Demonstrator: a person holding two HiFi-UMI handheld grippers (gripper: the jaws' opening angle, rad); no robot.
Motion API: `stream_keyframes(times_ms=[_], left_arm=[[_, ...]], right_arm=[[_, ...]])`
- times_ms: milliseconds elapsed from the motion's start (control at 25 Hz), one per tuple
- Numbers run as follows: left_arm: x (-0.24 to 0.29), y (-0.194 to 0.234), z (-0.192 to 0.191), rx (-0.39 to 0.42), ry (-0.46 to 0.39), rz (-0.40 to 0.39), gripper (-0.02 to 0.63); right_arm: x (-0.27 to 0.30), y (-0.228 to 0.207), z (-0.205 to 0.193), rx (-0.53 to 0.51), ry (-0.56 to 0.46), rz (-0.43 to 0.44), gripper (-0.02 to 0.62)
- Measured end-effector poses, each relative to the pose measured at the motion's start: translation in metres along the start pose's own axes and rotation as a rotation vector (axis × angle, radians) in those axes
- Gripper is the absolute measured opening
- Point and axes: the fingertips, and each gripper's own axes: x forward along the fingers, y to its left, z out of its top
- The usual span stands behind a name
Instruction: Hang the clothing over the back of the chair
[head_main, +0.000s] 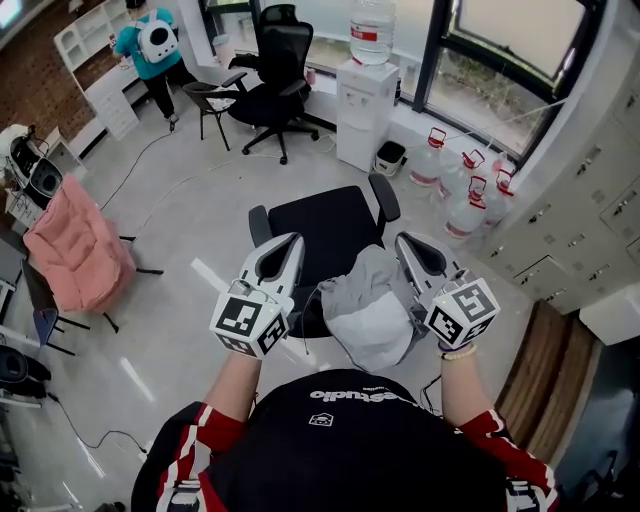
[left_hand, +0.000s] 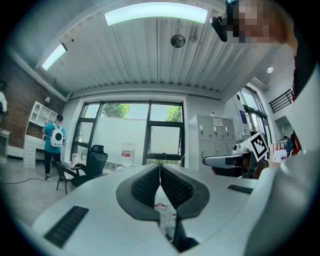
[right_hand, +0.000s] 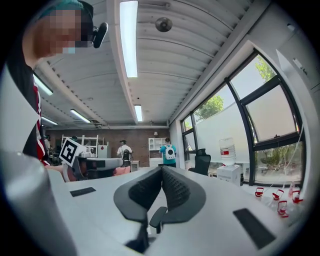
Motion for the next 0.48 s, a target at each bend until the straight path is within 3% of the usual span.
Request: stream_keyframes(times_ms=[480], left_arm=[[-0.0015, 0.0010, 0.0050, 0.020, -0.024, 0.023, 0.025]], right_arm=[[-0.0069, -0.0085, -0.0019, 0.034, -0.010, -0.100, 0.012]])
